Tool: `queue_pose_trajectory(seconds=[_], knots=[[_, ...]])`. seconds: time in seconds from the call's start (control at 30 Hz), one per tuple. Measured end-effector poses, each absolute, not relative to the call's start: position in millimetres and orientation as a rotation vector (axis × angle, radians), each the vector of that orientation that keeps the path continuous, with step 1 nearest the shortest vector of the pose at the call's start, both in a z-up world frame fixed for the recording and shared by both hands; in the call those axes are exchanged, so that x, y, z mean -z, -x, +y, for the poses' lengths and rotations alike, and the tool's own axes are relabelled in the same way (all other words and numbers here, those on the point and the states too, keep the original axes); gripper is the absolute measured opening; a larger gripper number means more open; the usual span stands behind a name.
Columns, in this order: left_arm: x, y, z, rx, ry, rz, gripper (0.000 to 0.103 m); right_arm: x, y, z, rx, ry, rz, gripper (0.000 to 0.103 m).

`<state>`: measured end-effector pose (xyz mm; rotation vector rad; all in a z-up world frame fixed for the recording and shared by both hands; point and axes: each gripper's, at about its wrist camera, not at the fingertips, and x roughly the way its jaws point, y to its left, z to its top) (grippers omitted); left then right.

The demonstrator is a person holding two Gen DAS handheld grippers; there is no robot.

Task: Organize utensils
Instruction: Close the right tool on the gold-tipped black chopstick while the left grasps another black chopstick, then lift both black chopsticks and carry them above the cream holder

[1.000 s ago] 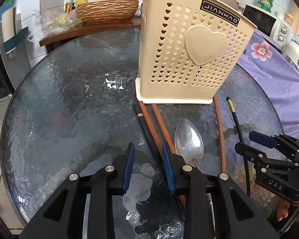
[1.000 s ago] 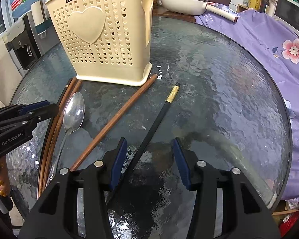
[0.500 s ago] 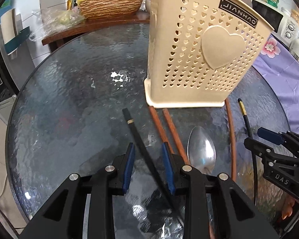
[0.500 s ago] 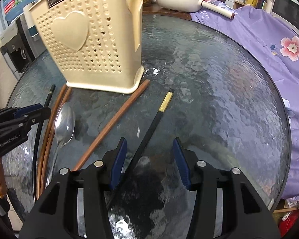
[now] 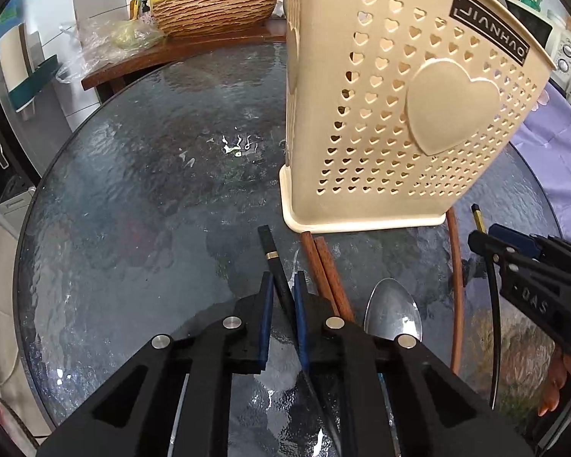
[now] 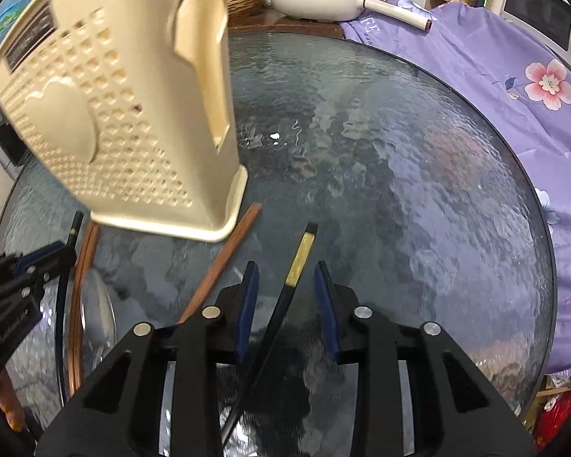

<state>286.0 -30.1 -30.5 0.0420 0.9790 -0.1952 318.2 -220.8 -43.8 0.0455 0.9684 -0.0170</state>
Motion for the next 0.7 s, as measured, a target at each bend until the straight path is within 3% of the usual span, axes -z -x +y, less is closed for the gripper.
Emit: queue_pose_trajectory(seconds=[0.13,0.7], knots=[[31.0,-289.8,-30.2,0.187,-0.035,0.975,0.007,45.1,-326.5,-220.4,0.027,-0.034,0.964,0.013],[28.2,-285.7,-26.0,0.166,0.005,0.962,0.007,46.9,-310.0,-235.0,-0.004,-0.116,0.914,0.007]])
